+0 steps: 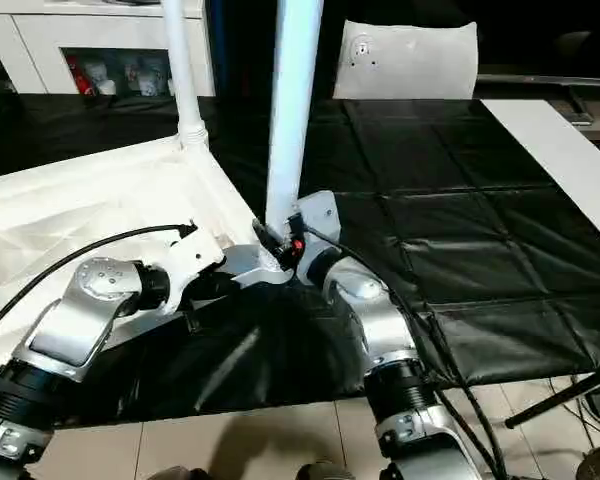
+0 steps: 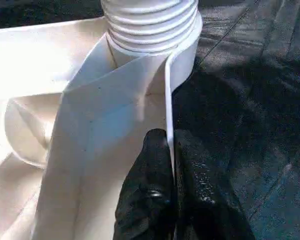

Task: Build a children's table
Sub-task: Insert table leg to table base

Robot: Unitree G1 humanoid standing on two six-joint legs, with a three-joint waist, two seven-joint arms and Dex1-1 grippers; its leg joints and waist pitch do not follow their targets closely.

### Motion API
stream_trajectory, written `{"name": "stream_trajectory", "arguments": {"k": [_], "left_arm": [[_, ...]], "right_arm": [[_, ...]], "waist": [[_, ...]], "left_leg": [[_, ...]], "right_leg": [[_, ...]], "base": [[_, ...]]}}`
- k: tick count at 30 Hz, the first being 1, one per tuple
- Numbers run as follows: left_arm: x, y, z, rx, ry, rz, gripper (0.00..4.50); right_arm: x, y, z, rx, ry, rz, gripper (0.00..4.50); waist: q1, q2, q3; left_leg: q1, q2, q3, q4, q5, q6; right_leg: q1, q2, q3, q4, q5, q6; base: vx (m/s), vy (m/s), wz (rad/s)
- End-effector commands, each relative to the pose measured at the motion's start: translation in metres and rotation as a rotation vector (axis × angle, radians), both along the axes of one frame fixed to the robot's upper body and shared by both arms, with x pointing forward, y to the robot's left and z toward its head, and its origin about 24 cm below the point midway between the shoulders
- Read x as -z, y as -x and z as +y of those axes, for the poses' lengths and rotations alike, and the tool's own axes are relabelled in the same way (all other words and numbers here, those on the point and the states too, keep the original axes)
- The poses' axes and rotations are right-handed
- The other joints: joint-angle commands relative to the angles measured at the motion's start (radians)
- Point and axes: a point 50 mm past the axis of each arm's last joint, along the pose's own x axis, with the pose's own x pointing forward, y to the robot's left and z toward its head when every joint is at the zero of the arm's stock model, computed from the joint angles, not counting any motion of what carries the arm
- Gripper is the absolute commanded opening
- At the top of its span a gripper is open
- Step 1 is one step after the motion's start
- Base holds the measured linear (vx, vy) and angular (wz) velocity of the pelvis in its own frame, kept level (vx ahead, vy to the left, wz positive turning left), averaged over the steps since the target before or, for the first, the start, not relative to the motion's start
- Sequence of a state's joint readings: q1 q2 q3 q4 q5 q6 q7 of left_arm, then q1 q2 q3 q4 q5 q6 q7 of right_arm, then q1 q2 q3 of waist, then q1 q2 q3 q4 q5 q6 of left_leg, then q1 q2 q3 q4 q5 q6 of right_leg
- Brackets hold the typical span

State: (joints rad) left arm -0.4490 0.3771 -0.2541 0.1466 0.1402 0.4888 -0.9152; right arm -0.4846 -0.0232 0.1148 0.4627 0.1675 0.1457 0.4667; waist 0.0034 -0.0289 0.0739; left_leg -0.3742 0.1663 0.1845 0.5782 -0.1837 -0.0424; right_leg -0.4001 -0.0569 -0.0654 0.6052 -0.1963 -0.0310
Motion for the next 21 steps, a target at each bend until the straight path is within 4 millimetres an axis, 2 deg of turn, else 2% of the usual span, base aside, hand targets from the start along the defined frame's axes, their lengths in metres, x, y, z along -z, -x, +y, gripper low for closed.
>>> {"name": "stream_trajectory", "arguments": {"k": [1,2,6,8,12,14,15,16,17,19,21], "left_arm": [[-0.013,-0.007,-0.003,0.028,0.001,-0.067,0.0],[-0.013,-0.008,-0.003,0.038,0.003,-0.068,0.0],[-0.013,-0.01,-0.004,0.105,0.015,-0.082,0.0],[-0.013,-0.01,-0.004,0.156,0.018,-0.083,0.0],[-0.013,-0.01,-0.003,0.218,0.01,-0.069,0.0],[-0.01,-0.009,-0.002,0.31,-0.008,-0.046,0.0],[-0.01,-0.009,-0.002,0.31,-0.008,-0.046,0.0],[-0.01,-0.007,-0.003,0.377,0.001,-0.029,0.0],[-0.01,-0.006,-0.004,0.413,-0.001,-0.018,0.0],[-0.009,-0.003,-0.004,0.486,-0.006,0.012,0.0],[-0.009,-0.003,-0.004,0.522,-0.015,0.021,0.0]], "right_arm": [[0.027,0.01,0.0,-0.03,0.04,0.134,2.87],[0.028,0.011,-0.002,-0.033,0.041,0.133,3.07],[0.03,0.018,-0.013,-0.073,0.047,0.131,3.26],[0.031,0.024,-0.022,-0.095,0.056,0.128,3.49],[0.031,0.033,-0.038,-0.135,0.078,0.11,3.82],[0.025,0.039,-0.056,-0.167,0.092,0.075,4.05],[0.025,0.039,-0.056,-0.167,0.092,0.075,4.13],[0.018,0.043,-0.066,-0.209,0.098,0.047,4.13],[0.012,0.045,-0.071,-0.244,0.098,0.026,4.37],[0.003,0.047,-0.077,-0.293,0.105,0.0,4.44],[-0.001,0.049,-0.079,-0.324,0.111,-0.009,4.48]], "waist": [[0.005,0.013,-0.055],[0.004,0.014,-0.054],[0.01,0.009,-0.056],[0.011,0.009,-0.057],[0.021,0.008,-0.056],[0.032,0.008,-0.058],[0.032,0.008,-0.058],[0.035,0.009,-0.059],[0.039,0.008,-0.06],[0.044,0.009,-0.06],[0.048,0.007,-0.061]], "left_leg": [[0.012,0.071,-0.031,-0.072,-0.221,0.018],[0.013,0.071,-0.03,-0.073,-0.213,0.021],[0.012,0.069,-0.028,-0.069,-0.193,0.034],[0.011,0.07,-0.028,-0.069,-0.183,0.041],[0.013,0.071,-0.027,-0.068,-0.198,0.045],[0.018,0.072,-0.026,-0.067,-0.192,0.047],[0.018,0.072,-0.026,-0.067,-0.192,0.047],[0.017,0.073,-0.026,-0.066,-0.179,0.049],[0.018,0.073,-0.025,-0.065,-0.177,0.054],[0.015,0.073,-0.026,-0.064,-0.155,0.072],[0.017,0.075,-0.024,-0.063,-0.149,0.075]], "right_leg": [[0.042,-0.094,0.068,-0.082,-0.224,-0.197],[0.042,-0.092,0.067,-0.08,-0.206,-0.202],[0.048,-0.095,0.067,-0.08,-0.19,-0.204],[0.049,-0.094,0.065,-0.078,-0.179,-0.203],[0.048,-0.096,0.065,-0.084,-0.223,-0.184],[0.047,-0.096,0.066,-0.084,-0.22,-0.177],[0.047,-0.096,0.066,-0.084,-0.22,-0.177],[0.046,-0.096,0.066,-0.081,-0.194,-0.186],[0.047,-0.095,0.065,-0.079,-0.181,-0.189],[0.05,-0.095,0.063,-0.075,-0.141,-0.198],[0.05,-0.098,0.063,-0.073,-0.13,-0.205]], "base": [[0.0,0.0,0.0],[0.0,0.0,0.0],[0.0,0.0,0.0],[0.0,0.0,0.0],[0.0,0.0,0.0],[0.0,0.0,0.0],[0.0,0.0,0.0],[0.0,0.0,0.0],[0.0,0.0,0.0],[0.0,0.0,0.0],[0.0,0.0,0.0]]}}
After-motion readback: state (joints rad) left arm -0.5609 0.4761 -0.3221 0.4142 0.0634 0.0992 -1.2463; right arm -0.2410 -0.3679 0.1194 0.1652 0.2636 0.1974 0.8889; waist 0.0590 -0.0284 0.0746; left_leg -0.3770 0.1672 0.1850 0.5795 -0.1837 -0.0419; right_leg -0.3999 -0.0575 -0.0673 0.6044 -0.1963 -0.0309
